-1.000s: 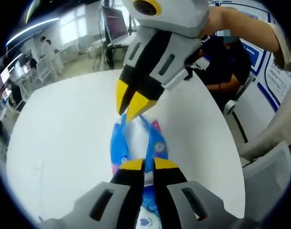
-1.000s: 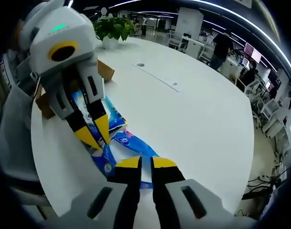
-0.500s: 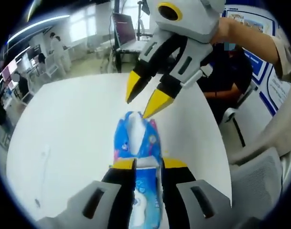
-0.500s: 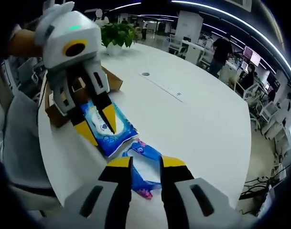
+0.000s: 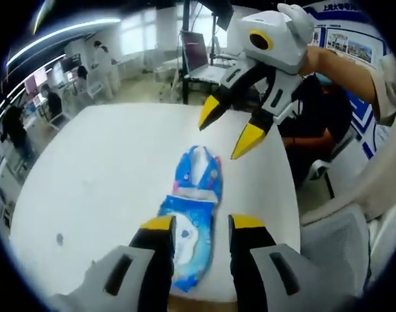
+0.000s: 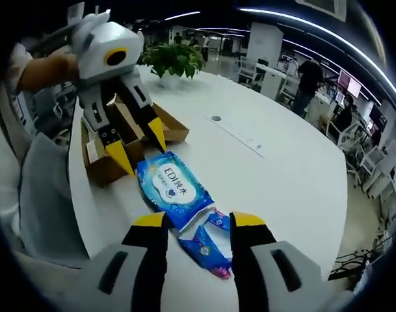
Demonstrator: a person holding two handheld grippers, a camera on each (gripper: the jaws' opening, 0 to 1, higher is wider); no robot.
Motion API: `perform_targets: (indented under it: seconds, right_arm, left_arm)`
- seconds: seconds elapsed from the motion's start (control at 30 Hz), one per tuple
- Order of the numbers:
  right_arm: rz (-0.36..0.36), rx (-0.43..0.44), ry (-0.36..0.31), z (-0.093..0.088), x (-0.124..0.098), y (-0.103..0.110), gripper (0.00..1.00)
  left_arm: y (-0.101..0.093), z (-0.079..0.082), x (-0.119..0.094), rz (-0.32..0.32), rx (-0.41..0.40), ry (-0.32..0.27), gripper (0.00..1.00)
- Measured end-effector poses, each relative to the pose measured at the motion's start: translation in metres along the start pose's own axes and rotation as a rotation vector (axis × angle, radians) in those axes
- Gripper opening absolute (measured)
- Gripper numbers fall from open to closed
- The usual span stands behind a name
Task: Operate the shoe box by opening the lid, removing the specified soft item, and placing it in the target area until the item is outside and the box remains undamaged.
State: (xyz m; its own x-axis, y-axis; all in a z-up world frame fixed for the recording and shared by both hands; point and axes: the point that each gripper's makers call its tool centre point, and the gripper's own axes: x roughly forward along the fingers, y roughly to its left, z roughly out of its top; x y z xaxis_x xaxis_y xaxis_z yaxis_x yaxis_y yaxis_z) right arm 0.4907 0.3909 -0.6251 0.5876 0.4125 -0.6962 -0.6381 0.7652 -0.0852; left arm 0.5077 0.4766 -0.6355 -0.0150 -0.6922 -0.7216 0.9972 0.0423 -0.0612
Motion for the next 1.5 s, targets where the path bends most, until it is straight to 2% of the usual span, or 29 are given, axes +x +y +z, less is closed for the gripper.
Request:
perform_targets:
  seconds: [0.3, 0.6, 0.77, 1.03, 1.17, 1.5]
  right_arm:
    - [0.072, -0.064, -0.019, 0.022, 0.005, 0.036, 0.42]
    - [0.154, -0.1, -0.038, 0.042, 0.016, 0.071, 0.47]
    - [0.204, -0.106, -0.057, 0.053, 0.025, 0.09, 0.5]
    - [0.275, -0.142, -0.072, 0.063, 0.039, 0.119, 0.57]
    - [0.325, -0.157, -0.088, 0.071, 0.045, 0.135, 0.57]
    - [0.398, -0.196, -0.083, 0.082, 0.066, 0.166, 0.59]
  left_arm:
    - [-0.001, -0.031, -0.046, 0.053, -0.062, -0.004, 0.42]
    - [0.001, -0.061, -0.086, 0.126, -0.129, -0.024, 0.45]
    - [0.004, -0.079, -0.103, 0.18, -0.161, -0.043, 0.44]
    - [0.005, -0.117, -0.138, 0.255, -0.243, -0.058, 0.44]
    - [0.006, -0.137, -0.158, 0.306, -0.289, -0.057, 0.44]
    - [0.006, -0.182, -0.195, 0.39, -0.385, -0.061, 0.46]
